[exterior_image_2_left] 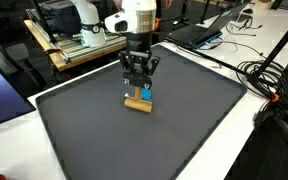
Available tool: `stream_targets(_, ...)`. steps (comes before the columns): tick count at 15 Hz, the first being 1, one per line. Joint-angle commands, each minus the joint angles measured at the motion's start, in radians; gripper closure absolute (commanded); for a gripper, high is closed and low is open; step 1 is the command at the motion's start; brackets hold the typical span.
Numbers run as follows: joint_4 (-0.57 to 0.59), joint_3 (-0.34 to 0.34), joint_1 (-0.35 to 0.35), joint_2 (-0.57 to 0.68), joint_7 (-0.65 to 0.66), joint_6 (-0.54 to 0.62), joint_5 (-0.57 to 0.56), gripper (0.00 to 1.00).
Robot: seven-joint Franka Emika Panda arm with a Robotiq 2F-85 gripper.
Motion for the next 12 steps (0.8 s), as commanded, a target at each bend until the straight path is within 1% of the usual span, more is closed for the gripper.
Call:
stream_targets(1,0.048,-0.044,-0.015,0.133,-0.019,0.151,-0.066,0.78)
stream_targets(3,0.066,-0.058,-0.021,0.145,-0.041,0.176,-0.066,0.78)
stream_targets(7,0.070,-0.042,-0.048,0.097,-0.136,0.120,-0.021,0.78)
stream_targets(9,0.044,-0.050,-0.052,0.049,-0.167,0.139,-0.024,0.78)
stream_targets(10,0.031,-0.040,-0.063,0.030,-0.199,0.139,-0.012,0.78)
stream_targets(11,0.004,-0.022,-0.084,-0.005,-0.260,0.157,0.011,0.78)
stream_targets(12,-0.013,-0.021,-0.090,-0.024,-0.307,0.176,0.012,0.78)
